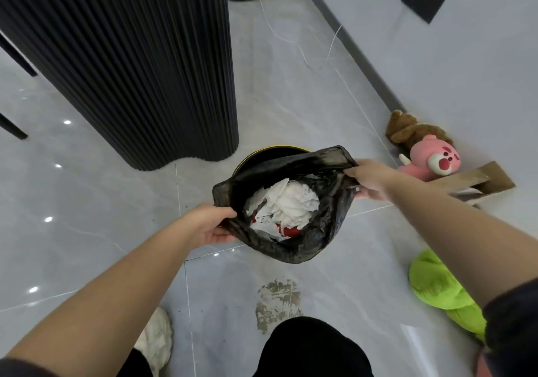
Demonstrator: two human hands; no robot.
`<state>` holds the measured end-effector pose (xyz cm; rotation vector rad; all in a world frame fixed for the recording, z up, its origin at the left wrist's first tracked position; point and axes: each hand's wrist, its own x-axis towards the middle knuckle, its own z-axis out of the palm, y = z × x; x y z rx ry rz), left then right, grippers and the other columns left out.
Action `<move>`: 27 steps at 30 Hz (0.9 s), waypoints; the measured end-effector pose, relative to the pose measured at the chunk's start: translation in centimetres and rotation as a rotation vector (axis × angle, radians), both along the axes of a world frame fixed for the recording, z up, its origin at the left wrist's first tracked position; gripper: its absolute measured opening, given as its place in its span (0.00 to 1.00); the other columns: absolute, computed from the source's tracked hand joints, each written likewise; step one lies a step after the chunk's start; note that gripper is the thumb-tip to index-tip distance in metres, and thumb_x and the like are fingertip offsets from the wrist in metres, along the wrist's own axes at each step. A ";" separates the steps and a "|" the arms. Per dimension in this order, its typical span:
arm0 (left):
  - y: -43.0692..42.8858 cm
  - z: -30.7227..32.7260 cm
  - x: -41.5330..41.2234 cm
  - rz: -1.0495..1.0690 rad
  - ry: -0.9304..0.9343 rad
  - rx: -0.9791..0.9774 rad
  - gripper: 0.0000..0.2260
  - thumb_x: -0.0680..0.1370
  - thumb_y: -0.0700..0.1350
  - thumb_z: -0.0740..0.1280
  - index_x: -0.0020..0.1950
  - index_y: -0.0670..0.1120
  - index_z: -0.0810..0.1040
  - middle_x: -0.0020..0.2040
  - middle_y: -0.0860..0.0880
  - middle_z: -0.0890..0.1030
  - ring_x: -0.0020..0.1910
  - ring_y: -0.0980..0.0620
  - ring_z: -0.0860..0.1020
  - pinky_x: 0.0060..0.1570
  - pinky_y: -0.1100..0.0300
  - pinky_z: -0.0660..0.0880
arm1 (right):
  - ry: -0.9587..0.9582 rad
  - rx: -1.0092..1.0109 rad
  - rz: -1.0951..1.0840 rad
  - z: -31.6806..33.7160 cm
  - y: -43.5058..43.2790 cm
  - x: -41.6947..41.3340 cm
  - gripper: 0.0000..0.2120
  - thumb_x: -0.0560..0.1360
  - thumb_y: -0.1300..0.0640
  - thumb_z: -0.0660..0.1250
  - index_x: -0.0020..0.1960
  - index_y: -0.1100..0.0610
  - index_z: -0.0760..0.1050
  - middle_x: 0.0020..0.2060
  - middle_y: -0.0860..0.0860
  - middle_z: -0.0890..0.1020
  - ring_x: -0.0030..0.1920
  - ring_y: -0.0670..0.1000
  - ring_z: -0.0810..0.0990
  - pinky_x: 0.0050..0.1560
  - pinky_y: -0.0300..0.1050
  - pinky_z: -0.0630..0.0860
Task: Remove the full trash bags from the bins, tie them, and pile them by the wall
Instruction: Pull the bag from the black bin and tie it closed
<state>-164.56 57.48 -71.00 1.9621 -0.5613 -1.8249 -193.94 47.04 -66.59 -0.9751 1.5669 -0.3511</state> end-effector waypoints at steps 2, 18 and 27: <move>0.2 0.4 -0.5 -0.029 0.007 0.009 0.04 0.78 0.38 0.65 0.50 0.39 0.75 0.41 0.41 0.82 0.35 0.48 0.81 0.28 0.61 0.80 | -0.146 0.010 -0.129 0.2 0.6 0.6 0.15 0.79 0.72 0.52 0.59 0.60 0.70 0.40 0.57 0.79 0.33 0.50 0.82 0.33 0.43 0.82; 0.0 -0.5 -1.4 -1.541 -1.038 -1.054 0.30 0.67 0.62 0.71 0.62 0.48 0.71 0.55 0.52 0.73 0.54 0.52 0.74 0.52 0.58 0.71 | 0.508 -0.284 1.018 0.0 1.7 2.5 0.24 0.61 0.32 0.71 0.48 0.43 0.67 0.41 0.39 0.74 0.45 0.48 0.76 0.45 0.44 0.70; 0.0 -1.1 -1.3 -1.014 -0.858 -0.994 0.08 0.76 0.47 0.64 0.40 0.45 0.73 0.38 0.51 0.74 0.40 0.47 0.76 0.34 0.59 0.64 | 0.994 -0.729 1.361 -1.9 1.9 2.2 0.14 0.72 0.55 0.66 0.57 0.55 0.70 0.53 0.51 0.74 0.53 0.57 0.77 0.42 0.48 0.70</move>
